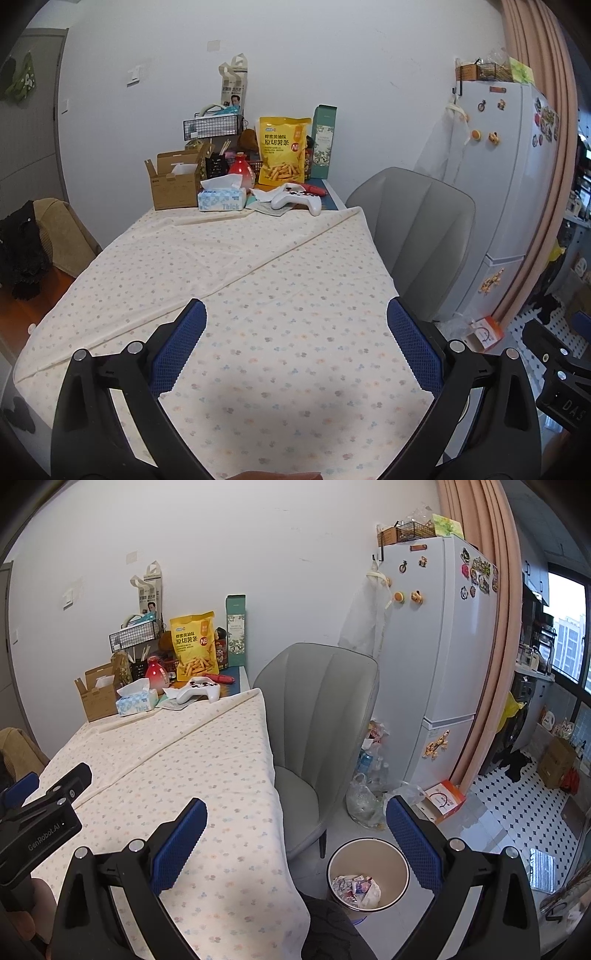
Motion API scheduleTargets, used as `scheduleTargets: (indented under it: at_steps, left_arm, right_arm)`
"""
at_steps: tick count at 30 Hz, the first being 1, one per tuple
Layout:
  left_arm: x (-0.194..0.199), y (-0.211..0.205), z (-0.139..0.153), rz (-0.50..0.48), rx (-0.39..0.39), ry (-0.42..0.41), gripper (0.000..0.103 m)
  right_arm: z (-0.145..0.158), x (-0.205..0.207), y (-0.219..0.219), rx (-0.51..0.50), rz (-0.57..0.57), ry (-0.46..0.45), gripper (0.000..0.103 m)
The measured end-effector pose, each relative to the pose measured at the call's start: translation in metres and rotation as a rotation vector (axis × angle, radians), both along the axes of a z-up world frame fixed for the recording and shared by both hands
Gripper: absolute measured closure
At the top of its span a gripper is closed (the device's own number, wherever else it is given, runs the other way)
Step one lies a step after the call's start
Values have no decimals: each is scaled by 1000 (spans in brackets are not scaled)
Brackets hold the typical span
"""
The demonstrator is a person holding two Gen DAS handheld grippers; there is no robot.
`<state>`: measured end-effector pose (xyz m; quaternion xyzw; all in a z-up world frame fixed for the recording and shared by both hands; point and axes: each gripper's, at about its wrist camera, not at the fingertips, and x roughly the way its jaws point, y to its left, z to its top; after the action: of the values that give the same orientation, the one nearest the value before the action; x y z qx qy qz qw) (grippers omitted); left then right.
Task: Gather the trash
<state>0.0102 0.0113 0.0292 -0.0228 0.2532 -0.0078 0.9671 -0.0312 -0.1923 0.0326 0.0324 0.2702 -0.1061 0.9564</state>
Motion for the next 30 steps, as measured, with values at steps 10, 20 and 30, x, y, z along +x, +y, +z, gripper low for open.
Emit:
scheduleTargets:
  at_steps: [10, 20, 30]
  left_arm:
    - [2, 3, -1, 11, 4, -3, 6]
    - [2, 0, -2, 11, 5, 5, 6]
    - [2, -5, -3, 8, 13, 8, 6]
  right_arm:
    - [-5, 1, -3, 7, -3, 3, 8]
    - [-8, 3, -5, 8, -1, 8, 8]
    - [-12, 6, -8, 15, -6, 11, 8]
